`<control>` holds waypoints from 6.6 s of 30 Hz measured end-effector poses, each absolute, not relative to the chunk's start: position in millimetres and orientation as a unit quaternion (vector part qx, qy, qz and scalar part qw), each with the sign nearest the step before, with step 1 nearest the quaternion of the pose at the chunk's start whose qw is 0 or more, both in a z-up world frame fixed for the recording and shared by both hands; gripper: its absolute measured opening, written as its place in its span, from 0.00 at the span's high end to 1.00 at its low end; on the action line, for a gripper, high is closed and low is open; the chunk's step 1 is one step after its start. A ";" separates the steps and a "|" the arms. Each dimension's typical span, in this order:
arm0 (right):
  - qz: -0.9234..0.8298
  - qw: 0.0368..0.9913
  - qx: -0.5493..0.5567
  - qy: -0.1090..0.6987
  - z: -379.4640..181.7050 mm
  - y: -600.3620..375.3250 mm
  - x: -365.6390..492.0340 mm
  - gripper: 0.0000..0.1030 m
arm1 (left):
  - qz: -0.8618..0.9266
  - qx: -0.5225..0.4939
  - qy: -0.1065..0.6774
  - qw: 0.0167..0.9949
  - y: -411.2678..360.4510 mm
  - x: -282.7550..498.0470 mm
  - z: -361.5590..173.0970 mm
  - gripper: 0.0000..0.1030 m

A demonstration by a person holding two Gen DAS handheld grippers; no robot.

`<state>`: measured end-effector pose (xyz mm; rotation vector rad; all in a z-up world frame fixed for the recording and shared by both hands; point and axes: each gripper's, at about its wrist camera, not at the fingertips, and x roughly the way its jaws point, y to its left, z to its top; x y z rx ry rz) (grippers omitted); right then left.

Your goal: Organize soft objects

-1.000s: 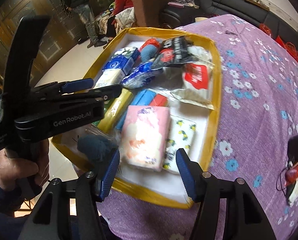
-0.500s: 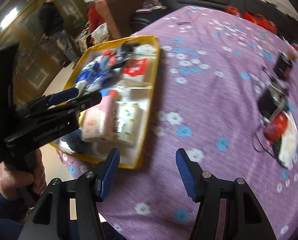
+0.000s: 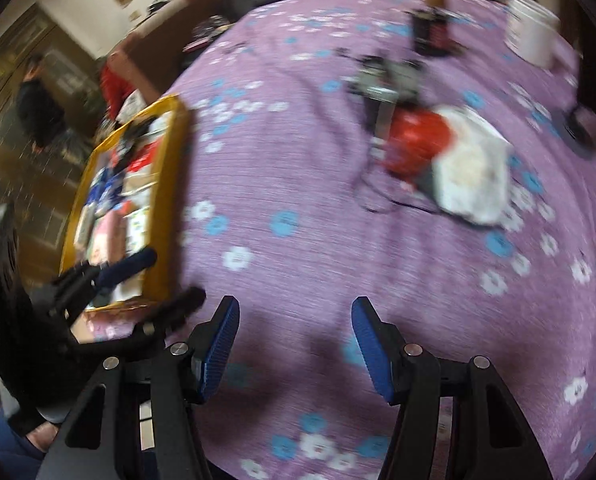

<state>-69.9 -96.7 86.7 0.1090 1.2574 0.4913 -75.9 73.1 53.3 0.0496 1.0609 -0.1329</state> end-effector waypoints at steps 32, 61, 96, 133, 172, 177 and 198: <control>0.110 0.799 0.058 0.589 46.7 -169.1 80.1 0.74 | -0.117 0.066 0.475 0.870 16.5 -40.5 8.0 0.11; 0.156 0.780 0.124 0.593 46.2 -221.5 -72.9 0.90 | -0.116 0.043 0.473 0.872 20.2 -36.0 19.5 0.10; 0.204 0.774 0.081 0.593 60.6 -173.7 -70.2 0.90 | -0.095 0.023 0.448 0.889 36.7 -51.5 65.0 0.60; 0.394 0.734 -0.075 0.548 119.3 123.0 -46.0 0.89 | 0.114 -0.075 0.423 0.896 275.8 -93.4 82.9 0.60; 0.382 0.747 -0.092 0.537 111.9 192.7 -16.5 0.57 | 0.120 -0.058 0.421 0.897 286.6 -98.9 75.5 0.40; 0.378 0.754 -0.084 0.530 122.2 177.2 -22.5 0.48 | 0.135 -0.055 0.414 0.899 282.6 -103.6 82.2 0.27; 0.362 0.798 -0.086 0.474 164.1 55.1 -107.3 0.20 | 0.286 0.012 0.378 0.880 236.1 -141.3 153.9 0.00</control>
